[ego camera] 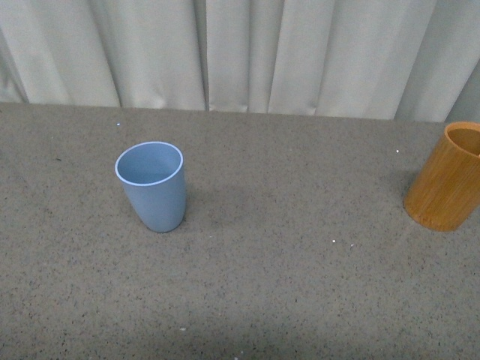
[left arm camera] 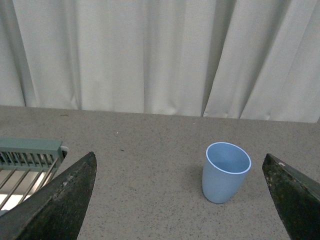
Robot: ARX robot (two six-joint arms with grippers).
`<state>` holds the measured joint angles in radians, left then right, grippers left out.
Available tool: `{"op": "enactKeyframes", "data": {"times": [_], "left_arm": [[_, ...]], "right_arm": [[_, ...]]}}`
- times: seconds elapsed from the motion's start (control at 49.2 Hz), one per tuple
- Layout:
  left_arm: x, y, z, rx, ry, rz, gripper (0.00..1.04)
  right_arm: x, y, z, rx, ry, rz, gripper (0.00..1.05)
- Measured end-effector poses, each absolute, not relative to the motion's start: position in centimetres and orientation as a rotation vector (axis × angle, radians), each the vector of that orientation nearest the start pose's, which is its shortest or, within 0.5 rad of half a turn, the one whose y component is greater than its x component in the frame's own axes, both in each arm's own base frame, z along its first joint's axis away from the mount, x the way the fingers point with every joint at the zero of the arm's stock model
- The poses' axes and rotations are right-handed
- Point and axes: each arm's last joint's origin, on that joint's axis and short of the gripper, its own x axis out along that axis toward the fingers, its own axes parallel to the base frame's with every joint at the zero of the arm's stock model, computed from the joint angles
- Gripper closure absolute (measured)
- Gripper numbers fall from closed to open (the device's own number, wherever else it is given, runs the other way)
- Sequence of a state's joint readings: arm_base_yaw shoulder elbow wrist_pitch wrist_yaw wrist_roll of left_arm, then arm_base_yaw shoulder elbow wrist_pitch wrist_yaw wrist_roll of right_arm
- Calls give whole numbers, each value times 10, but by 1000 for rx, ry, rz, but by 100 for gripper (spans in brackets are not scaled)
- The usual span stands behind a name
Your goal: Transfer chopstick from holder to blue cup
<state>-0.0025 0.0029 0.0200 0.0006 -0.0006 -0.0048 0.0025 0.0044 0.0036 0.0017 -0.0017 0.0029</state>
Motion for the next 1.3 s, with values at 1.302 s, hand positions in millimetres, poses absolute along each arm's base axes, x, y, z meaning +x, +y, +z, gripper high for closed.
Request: {"op": "enactKeyframes", "data": {"times": [1.302], "left_arm": [[97,0,170,-5,-18,-2,7]], "right_arm": [[98,0,165,3,-1,4,10]]}}
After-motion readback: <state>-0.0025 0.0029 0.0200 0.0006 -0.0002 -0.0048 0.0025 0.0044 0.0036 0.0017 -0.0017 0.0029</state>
